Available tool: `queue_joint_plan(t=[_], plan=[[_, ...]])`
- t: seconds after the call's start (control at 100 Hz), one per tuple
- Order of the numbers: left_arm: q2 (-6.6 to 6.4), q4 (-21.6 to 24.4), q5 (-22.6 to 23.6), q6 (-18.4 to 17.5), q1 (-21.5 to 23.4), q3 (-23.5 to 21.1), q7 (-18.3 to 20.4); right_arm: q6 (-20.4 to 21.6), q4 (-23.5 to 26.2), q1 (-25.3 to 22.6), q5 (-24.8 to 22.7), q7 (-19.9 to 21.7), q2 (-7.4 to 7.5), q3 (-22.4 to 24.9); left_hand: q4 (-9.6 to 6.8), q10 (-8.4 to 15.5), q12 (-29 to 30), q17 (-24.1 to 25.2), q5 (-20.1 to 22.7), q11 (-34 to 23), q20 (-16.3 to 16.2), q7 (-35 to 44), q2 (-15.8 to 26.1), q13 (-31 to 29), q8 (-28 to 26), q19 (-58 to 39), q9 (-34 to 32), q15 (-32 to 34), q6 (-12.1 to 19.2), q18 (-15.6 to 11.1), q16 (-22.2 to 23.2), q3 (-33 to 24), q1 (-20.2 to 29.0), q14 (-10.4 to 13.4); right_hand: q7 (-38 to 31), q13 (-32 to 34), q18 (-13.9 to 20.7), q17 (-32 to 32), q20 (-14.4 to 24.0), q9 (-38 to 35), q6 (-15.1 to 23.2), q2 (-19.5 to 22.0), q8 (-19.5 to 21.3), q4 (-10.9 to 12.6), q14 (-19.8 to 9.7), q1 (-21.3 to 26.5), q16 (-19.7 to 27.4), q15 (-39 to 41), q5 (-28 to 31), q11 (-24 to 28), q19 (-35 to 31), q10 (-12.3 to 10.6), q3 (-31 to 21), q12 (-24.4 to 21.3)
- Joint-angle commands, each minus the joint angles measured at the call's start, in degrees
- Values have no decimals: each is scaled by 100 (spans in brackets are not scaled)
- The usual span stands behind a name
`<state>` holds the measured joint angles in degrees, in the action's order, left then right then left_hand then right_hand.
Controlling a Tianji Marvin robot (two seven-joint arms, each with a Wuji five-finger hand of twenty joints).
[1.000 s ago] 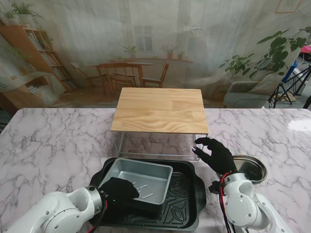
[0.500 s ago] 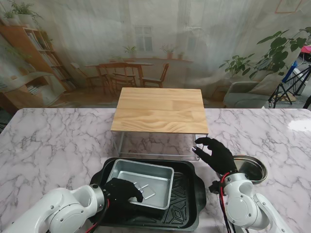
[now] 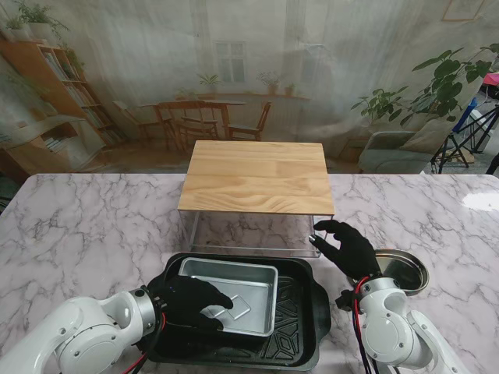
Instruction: Stack the baking trays onto the shelf
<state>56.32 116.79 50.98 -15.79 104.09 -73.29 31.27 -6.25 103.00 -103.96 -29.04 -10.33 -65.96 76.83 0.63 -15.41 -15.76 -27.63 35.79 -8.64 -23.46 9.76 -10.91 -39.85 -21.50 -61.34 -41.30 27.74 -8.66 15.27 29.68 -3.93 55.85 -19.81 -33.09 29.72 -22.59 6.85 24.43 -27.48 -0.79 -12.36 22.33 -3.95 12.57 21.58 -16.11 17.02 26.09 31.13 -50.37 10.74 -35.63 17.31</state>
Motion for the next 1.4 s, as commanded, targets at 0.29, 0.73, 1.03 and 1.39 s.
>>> queue_joint_plan(t=[0.29,0.73,1.03,1.39], plan=[[76,499,-19,-600,373,-626,-367,21,-2,-54,22,-44,-25,31,-234,98,-13,51,-118,36,-316,63,261,105,14,-238,48,28,179,-102,67,132,63,-402,-31,-156,202,-92,87,-30,49,146,-6,31,-122,-35,-2,-225,-174,78,70,-11,13,23],[290,793,558,-850,1482,-2198,-1312,47,2,-84,30,-86,-34,67,-164,297,-148,978,326,-21,-448,453,574,483,-654,71,16,-272,288,74,140,264,205,-31,-24,-164,196,-96,89,-29,47,117,-9,34,-121,-53,-1,-228,-175,75,73,-10,29,21],[489,463,1263,-559,1947,-3023,-2690,-6,-36,-41,15,-58,-28,29,-144,336,-192,1229,458,-30,-440,543,592,540,-809,308,-41,-487,285,184,39,282,201,38,-25,-167,200,-98,90,-24,44,114,-8,39,-117,-53,-1,-230,-165,72,77,-10,31,20],[493,-586,1051,283,867,-2555,-3033,-61,-63,9,15,-2,-19,-20,-149,400,-125,1775,-227,233,-230,44,1021,1122,-579,991,648,-992,245,121,-194,435,17,221,-14,-160,204,-99,97,-31,44,108,-10,38,-122,-64,-1,-230,-142,68,74,-12,44,19]])
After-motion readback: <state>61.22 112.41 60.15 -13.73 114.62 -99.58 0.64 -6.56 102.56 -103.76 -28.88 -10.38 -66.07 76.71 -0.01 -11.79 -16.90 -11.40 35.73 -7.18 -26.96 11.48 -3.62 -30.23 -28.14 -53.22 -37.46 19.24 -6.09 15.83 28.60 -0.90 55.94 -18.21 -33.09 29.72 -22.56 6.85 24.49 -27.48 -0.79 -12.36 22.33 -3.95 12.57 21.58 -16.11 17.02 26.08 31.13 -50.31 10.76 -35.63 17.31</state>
